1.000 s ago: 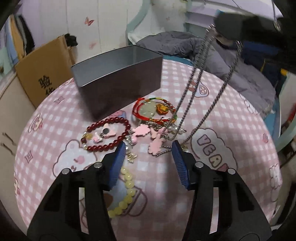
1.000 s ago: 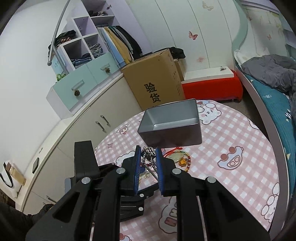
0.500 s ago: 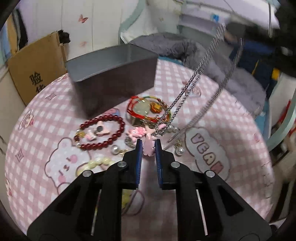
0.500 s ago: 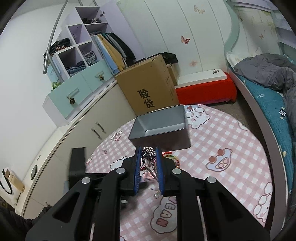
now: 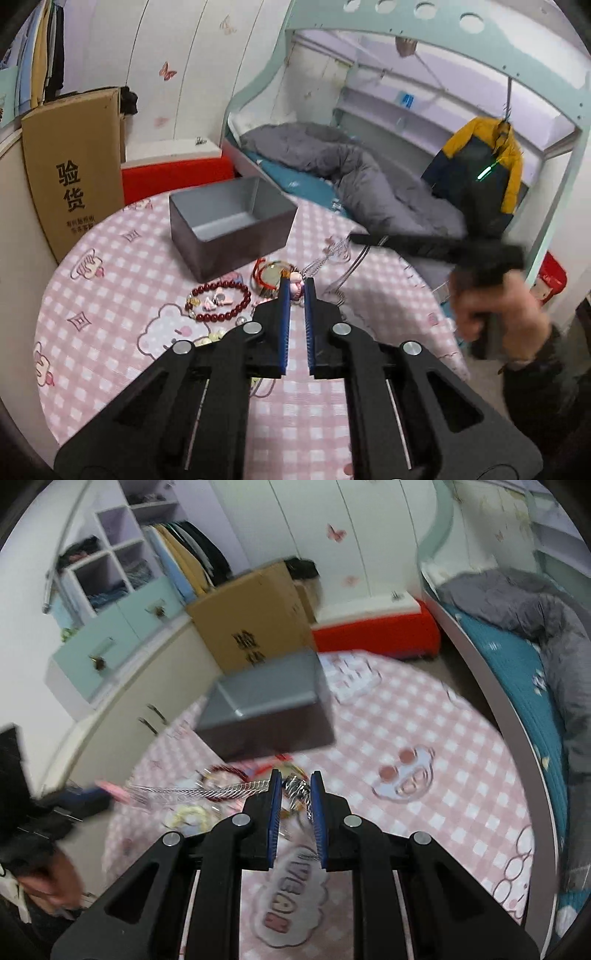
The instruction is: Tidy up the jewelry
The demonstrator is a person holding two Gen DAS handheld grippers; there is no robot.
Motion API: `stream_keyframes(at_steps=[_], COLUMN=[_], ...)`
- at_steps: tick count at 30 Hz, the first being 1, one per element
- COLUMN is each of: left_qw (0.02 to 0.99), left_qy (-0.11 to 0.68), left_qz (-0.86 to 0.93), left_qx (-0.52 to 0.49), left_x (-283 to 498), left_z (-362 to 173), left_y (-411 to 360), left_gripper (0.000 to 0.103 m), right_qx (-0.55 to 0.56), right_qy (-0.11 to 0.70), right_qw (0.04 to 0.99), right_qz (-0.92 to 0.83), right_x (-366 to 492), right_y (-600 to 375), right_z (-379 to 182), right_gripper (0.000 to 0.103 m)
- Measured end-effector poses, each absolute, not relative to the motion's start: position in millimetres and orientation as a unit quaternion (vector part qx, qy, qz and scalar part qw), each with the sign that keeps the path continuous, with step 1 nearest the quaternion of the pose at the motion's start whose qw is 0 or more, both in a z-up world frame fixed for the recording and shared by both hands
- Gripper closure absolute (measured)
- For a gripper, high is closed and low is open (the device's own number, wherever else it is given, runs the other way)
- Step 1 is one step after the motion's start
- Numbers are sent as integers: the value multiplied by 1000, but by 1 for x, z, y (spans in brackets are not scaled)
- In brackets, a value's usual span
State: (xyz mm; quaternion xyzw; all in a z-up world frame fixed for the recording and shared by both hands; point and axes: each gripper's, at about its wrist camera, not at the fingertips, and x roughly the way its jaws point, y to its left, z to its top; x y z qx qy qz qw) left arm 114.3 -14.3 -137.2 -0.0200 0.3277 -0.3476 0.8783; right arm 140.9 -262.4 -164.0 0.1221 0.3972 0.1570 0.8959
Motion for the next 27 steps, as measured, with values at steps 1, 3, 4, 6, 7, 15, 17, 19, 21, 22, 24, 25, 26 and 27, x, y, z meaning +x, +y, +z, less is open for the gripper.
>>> stream_keyframes(at_steps=[1,3,4,6,7,15,17,19,21,22,24,25,26,27], left_qw=[884,887,886,887,886,883,881,880,879,878,878,878,877,877], left_qy=[323,326,329,335,339,350,356,362,367,369,371,372,372,374], left_qz=[-339,-328,-326,-317,-317,-312,-310,-307,-302,-301,-299,-299,-299,-297], left_qx=[-12,-3,-3,5,3,-15,-29,-38,-41,-41,-44,-46,-46,-47], left_x=[113,117,117,120,120,127,129,130,130,129,129,129,128,129], left_z=[-134,-137,-140,-145,-149,-159,-162,-168,-172,-174,-175,-177,-178,-180], left_y=[-13,-13,-16,-17,-17,-3,3,9,12,14,18,19,21,22], left_gripper=[96,96,96,96,96,96,96,96,96,96,96,96,96,96], right_qx=[124,134,136,134,134,85,65,53,46,39,17,6,0,-10], right_qy=[407,417,420,424,424,418,419,418,417,417,419,423,425,426], right_qw=[892,885,883,881,880,859,851,848,841,840,837,833,831,832], right_qz=[152,156,158,163,167,284,309,322,341,345,352,357,359,356], right_x=[142,143,142,139,138,116,113,114,117,118,121,123,123,124], right_y=[-263,-265,-265,-263,-262,-205,-181,-163,-147,-141,-126,-119,-117,-114], right_z=[-173,-185,-188,-191,-190,-180,-185,-191,-196,-198,-202,-206,-208,-210], right_gripper=[95,95,95,95,95,58,58,58,58,60,67,77,87,93])
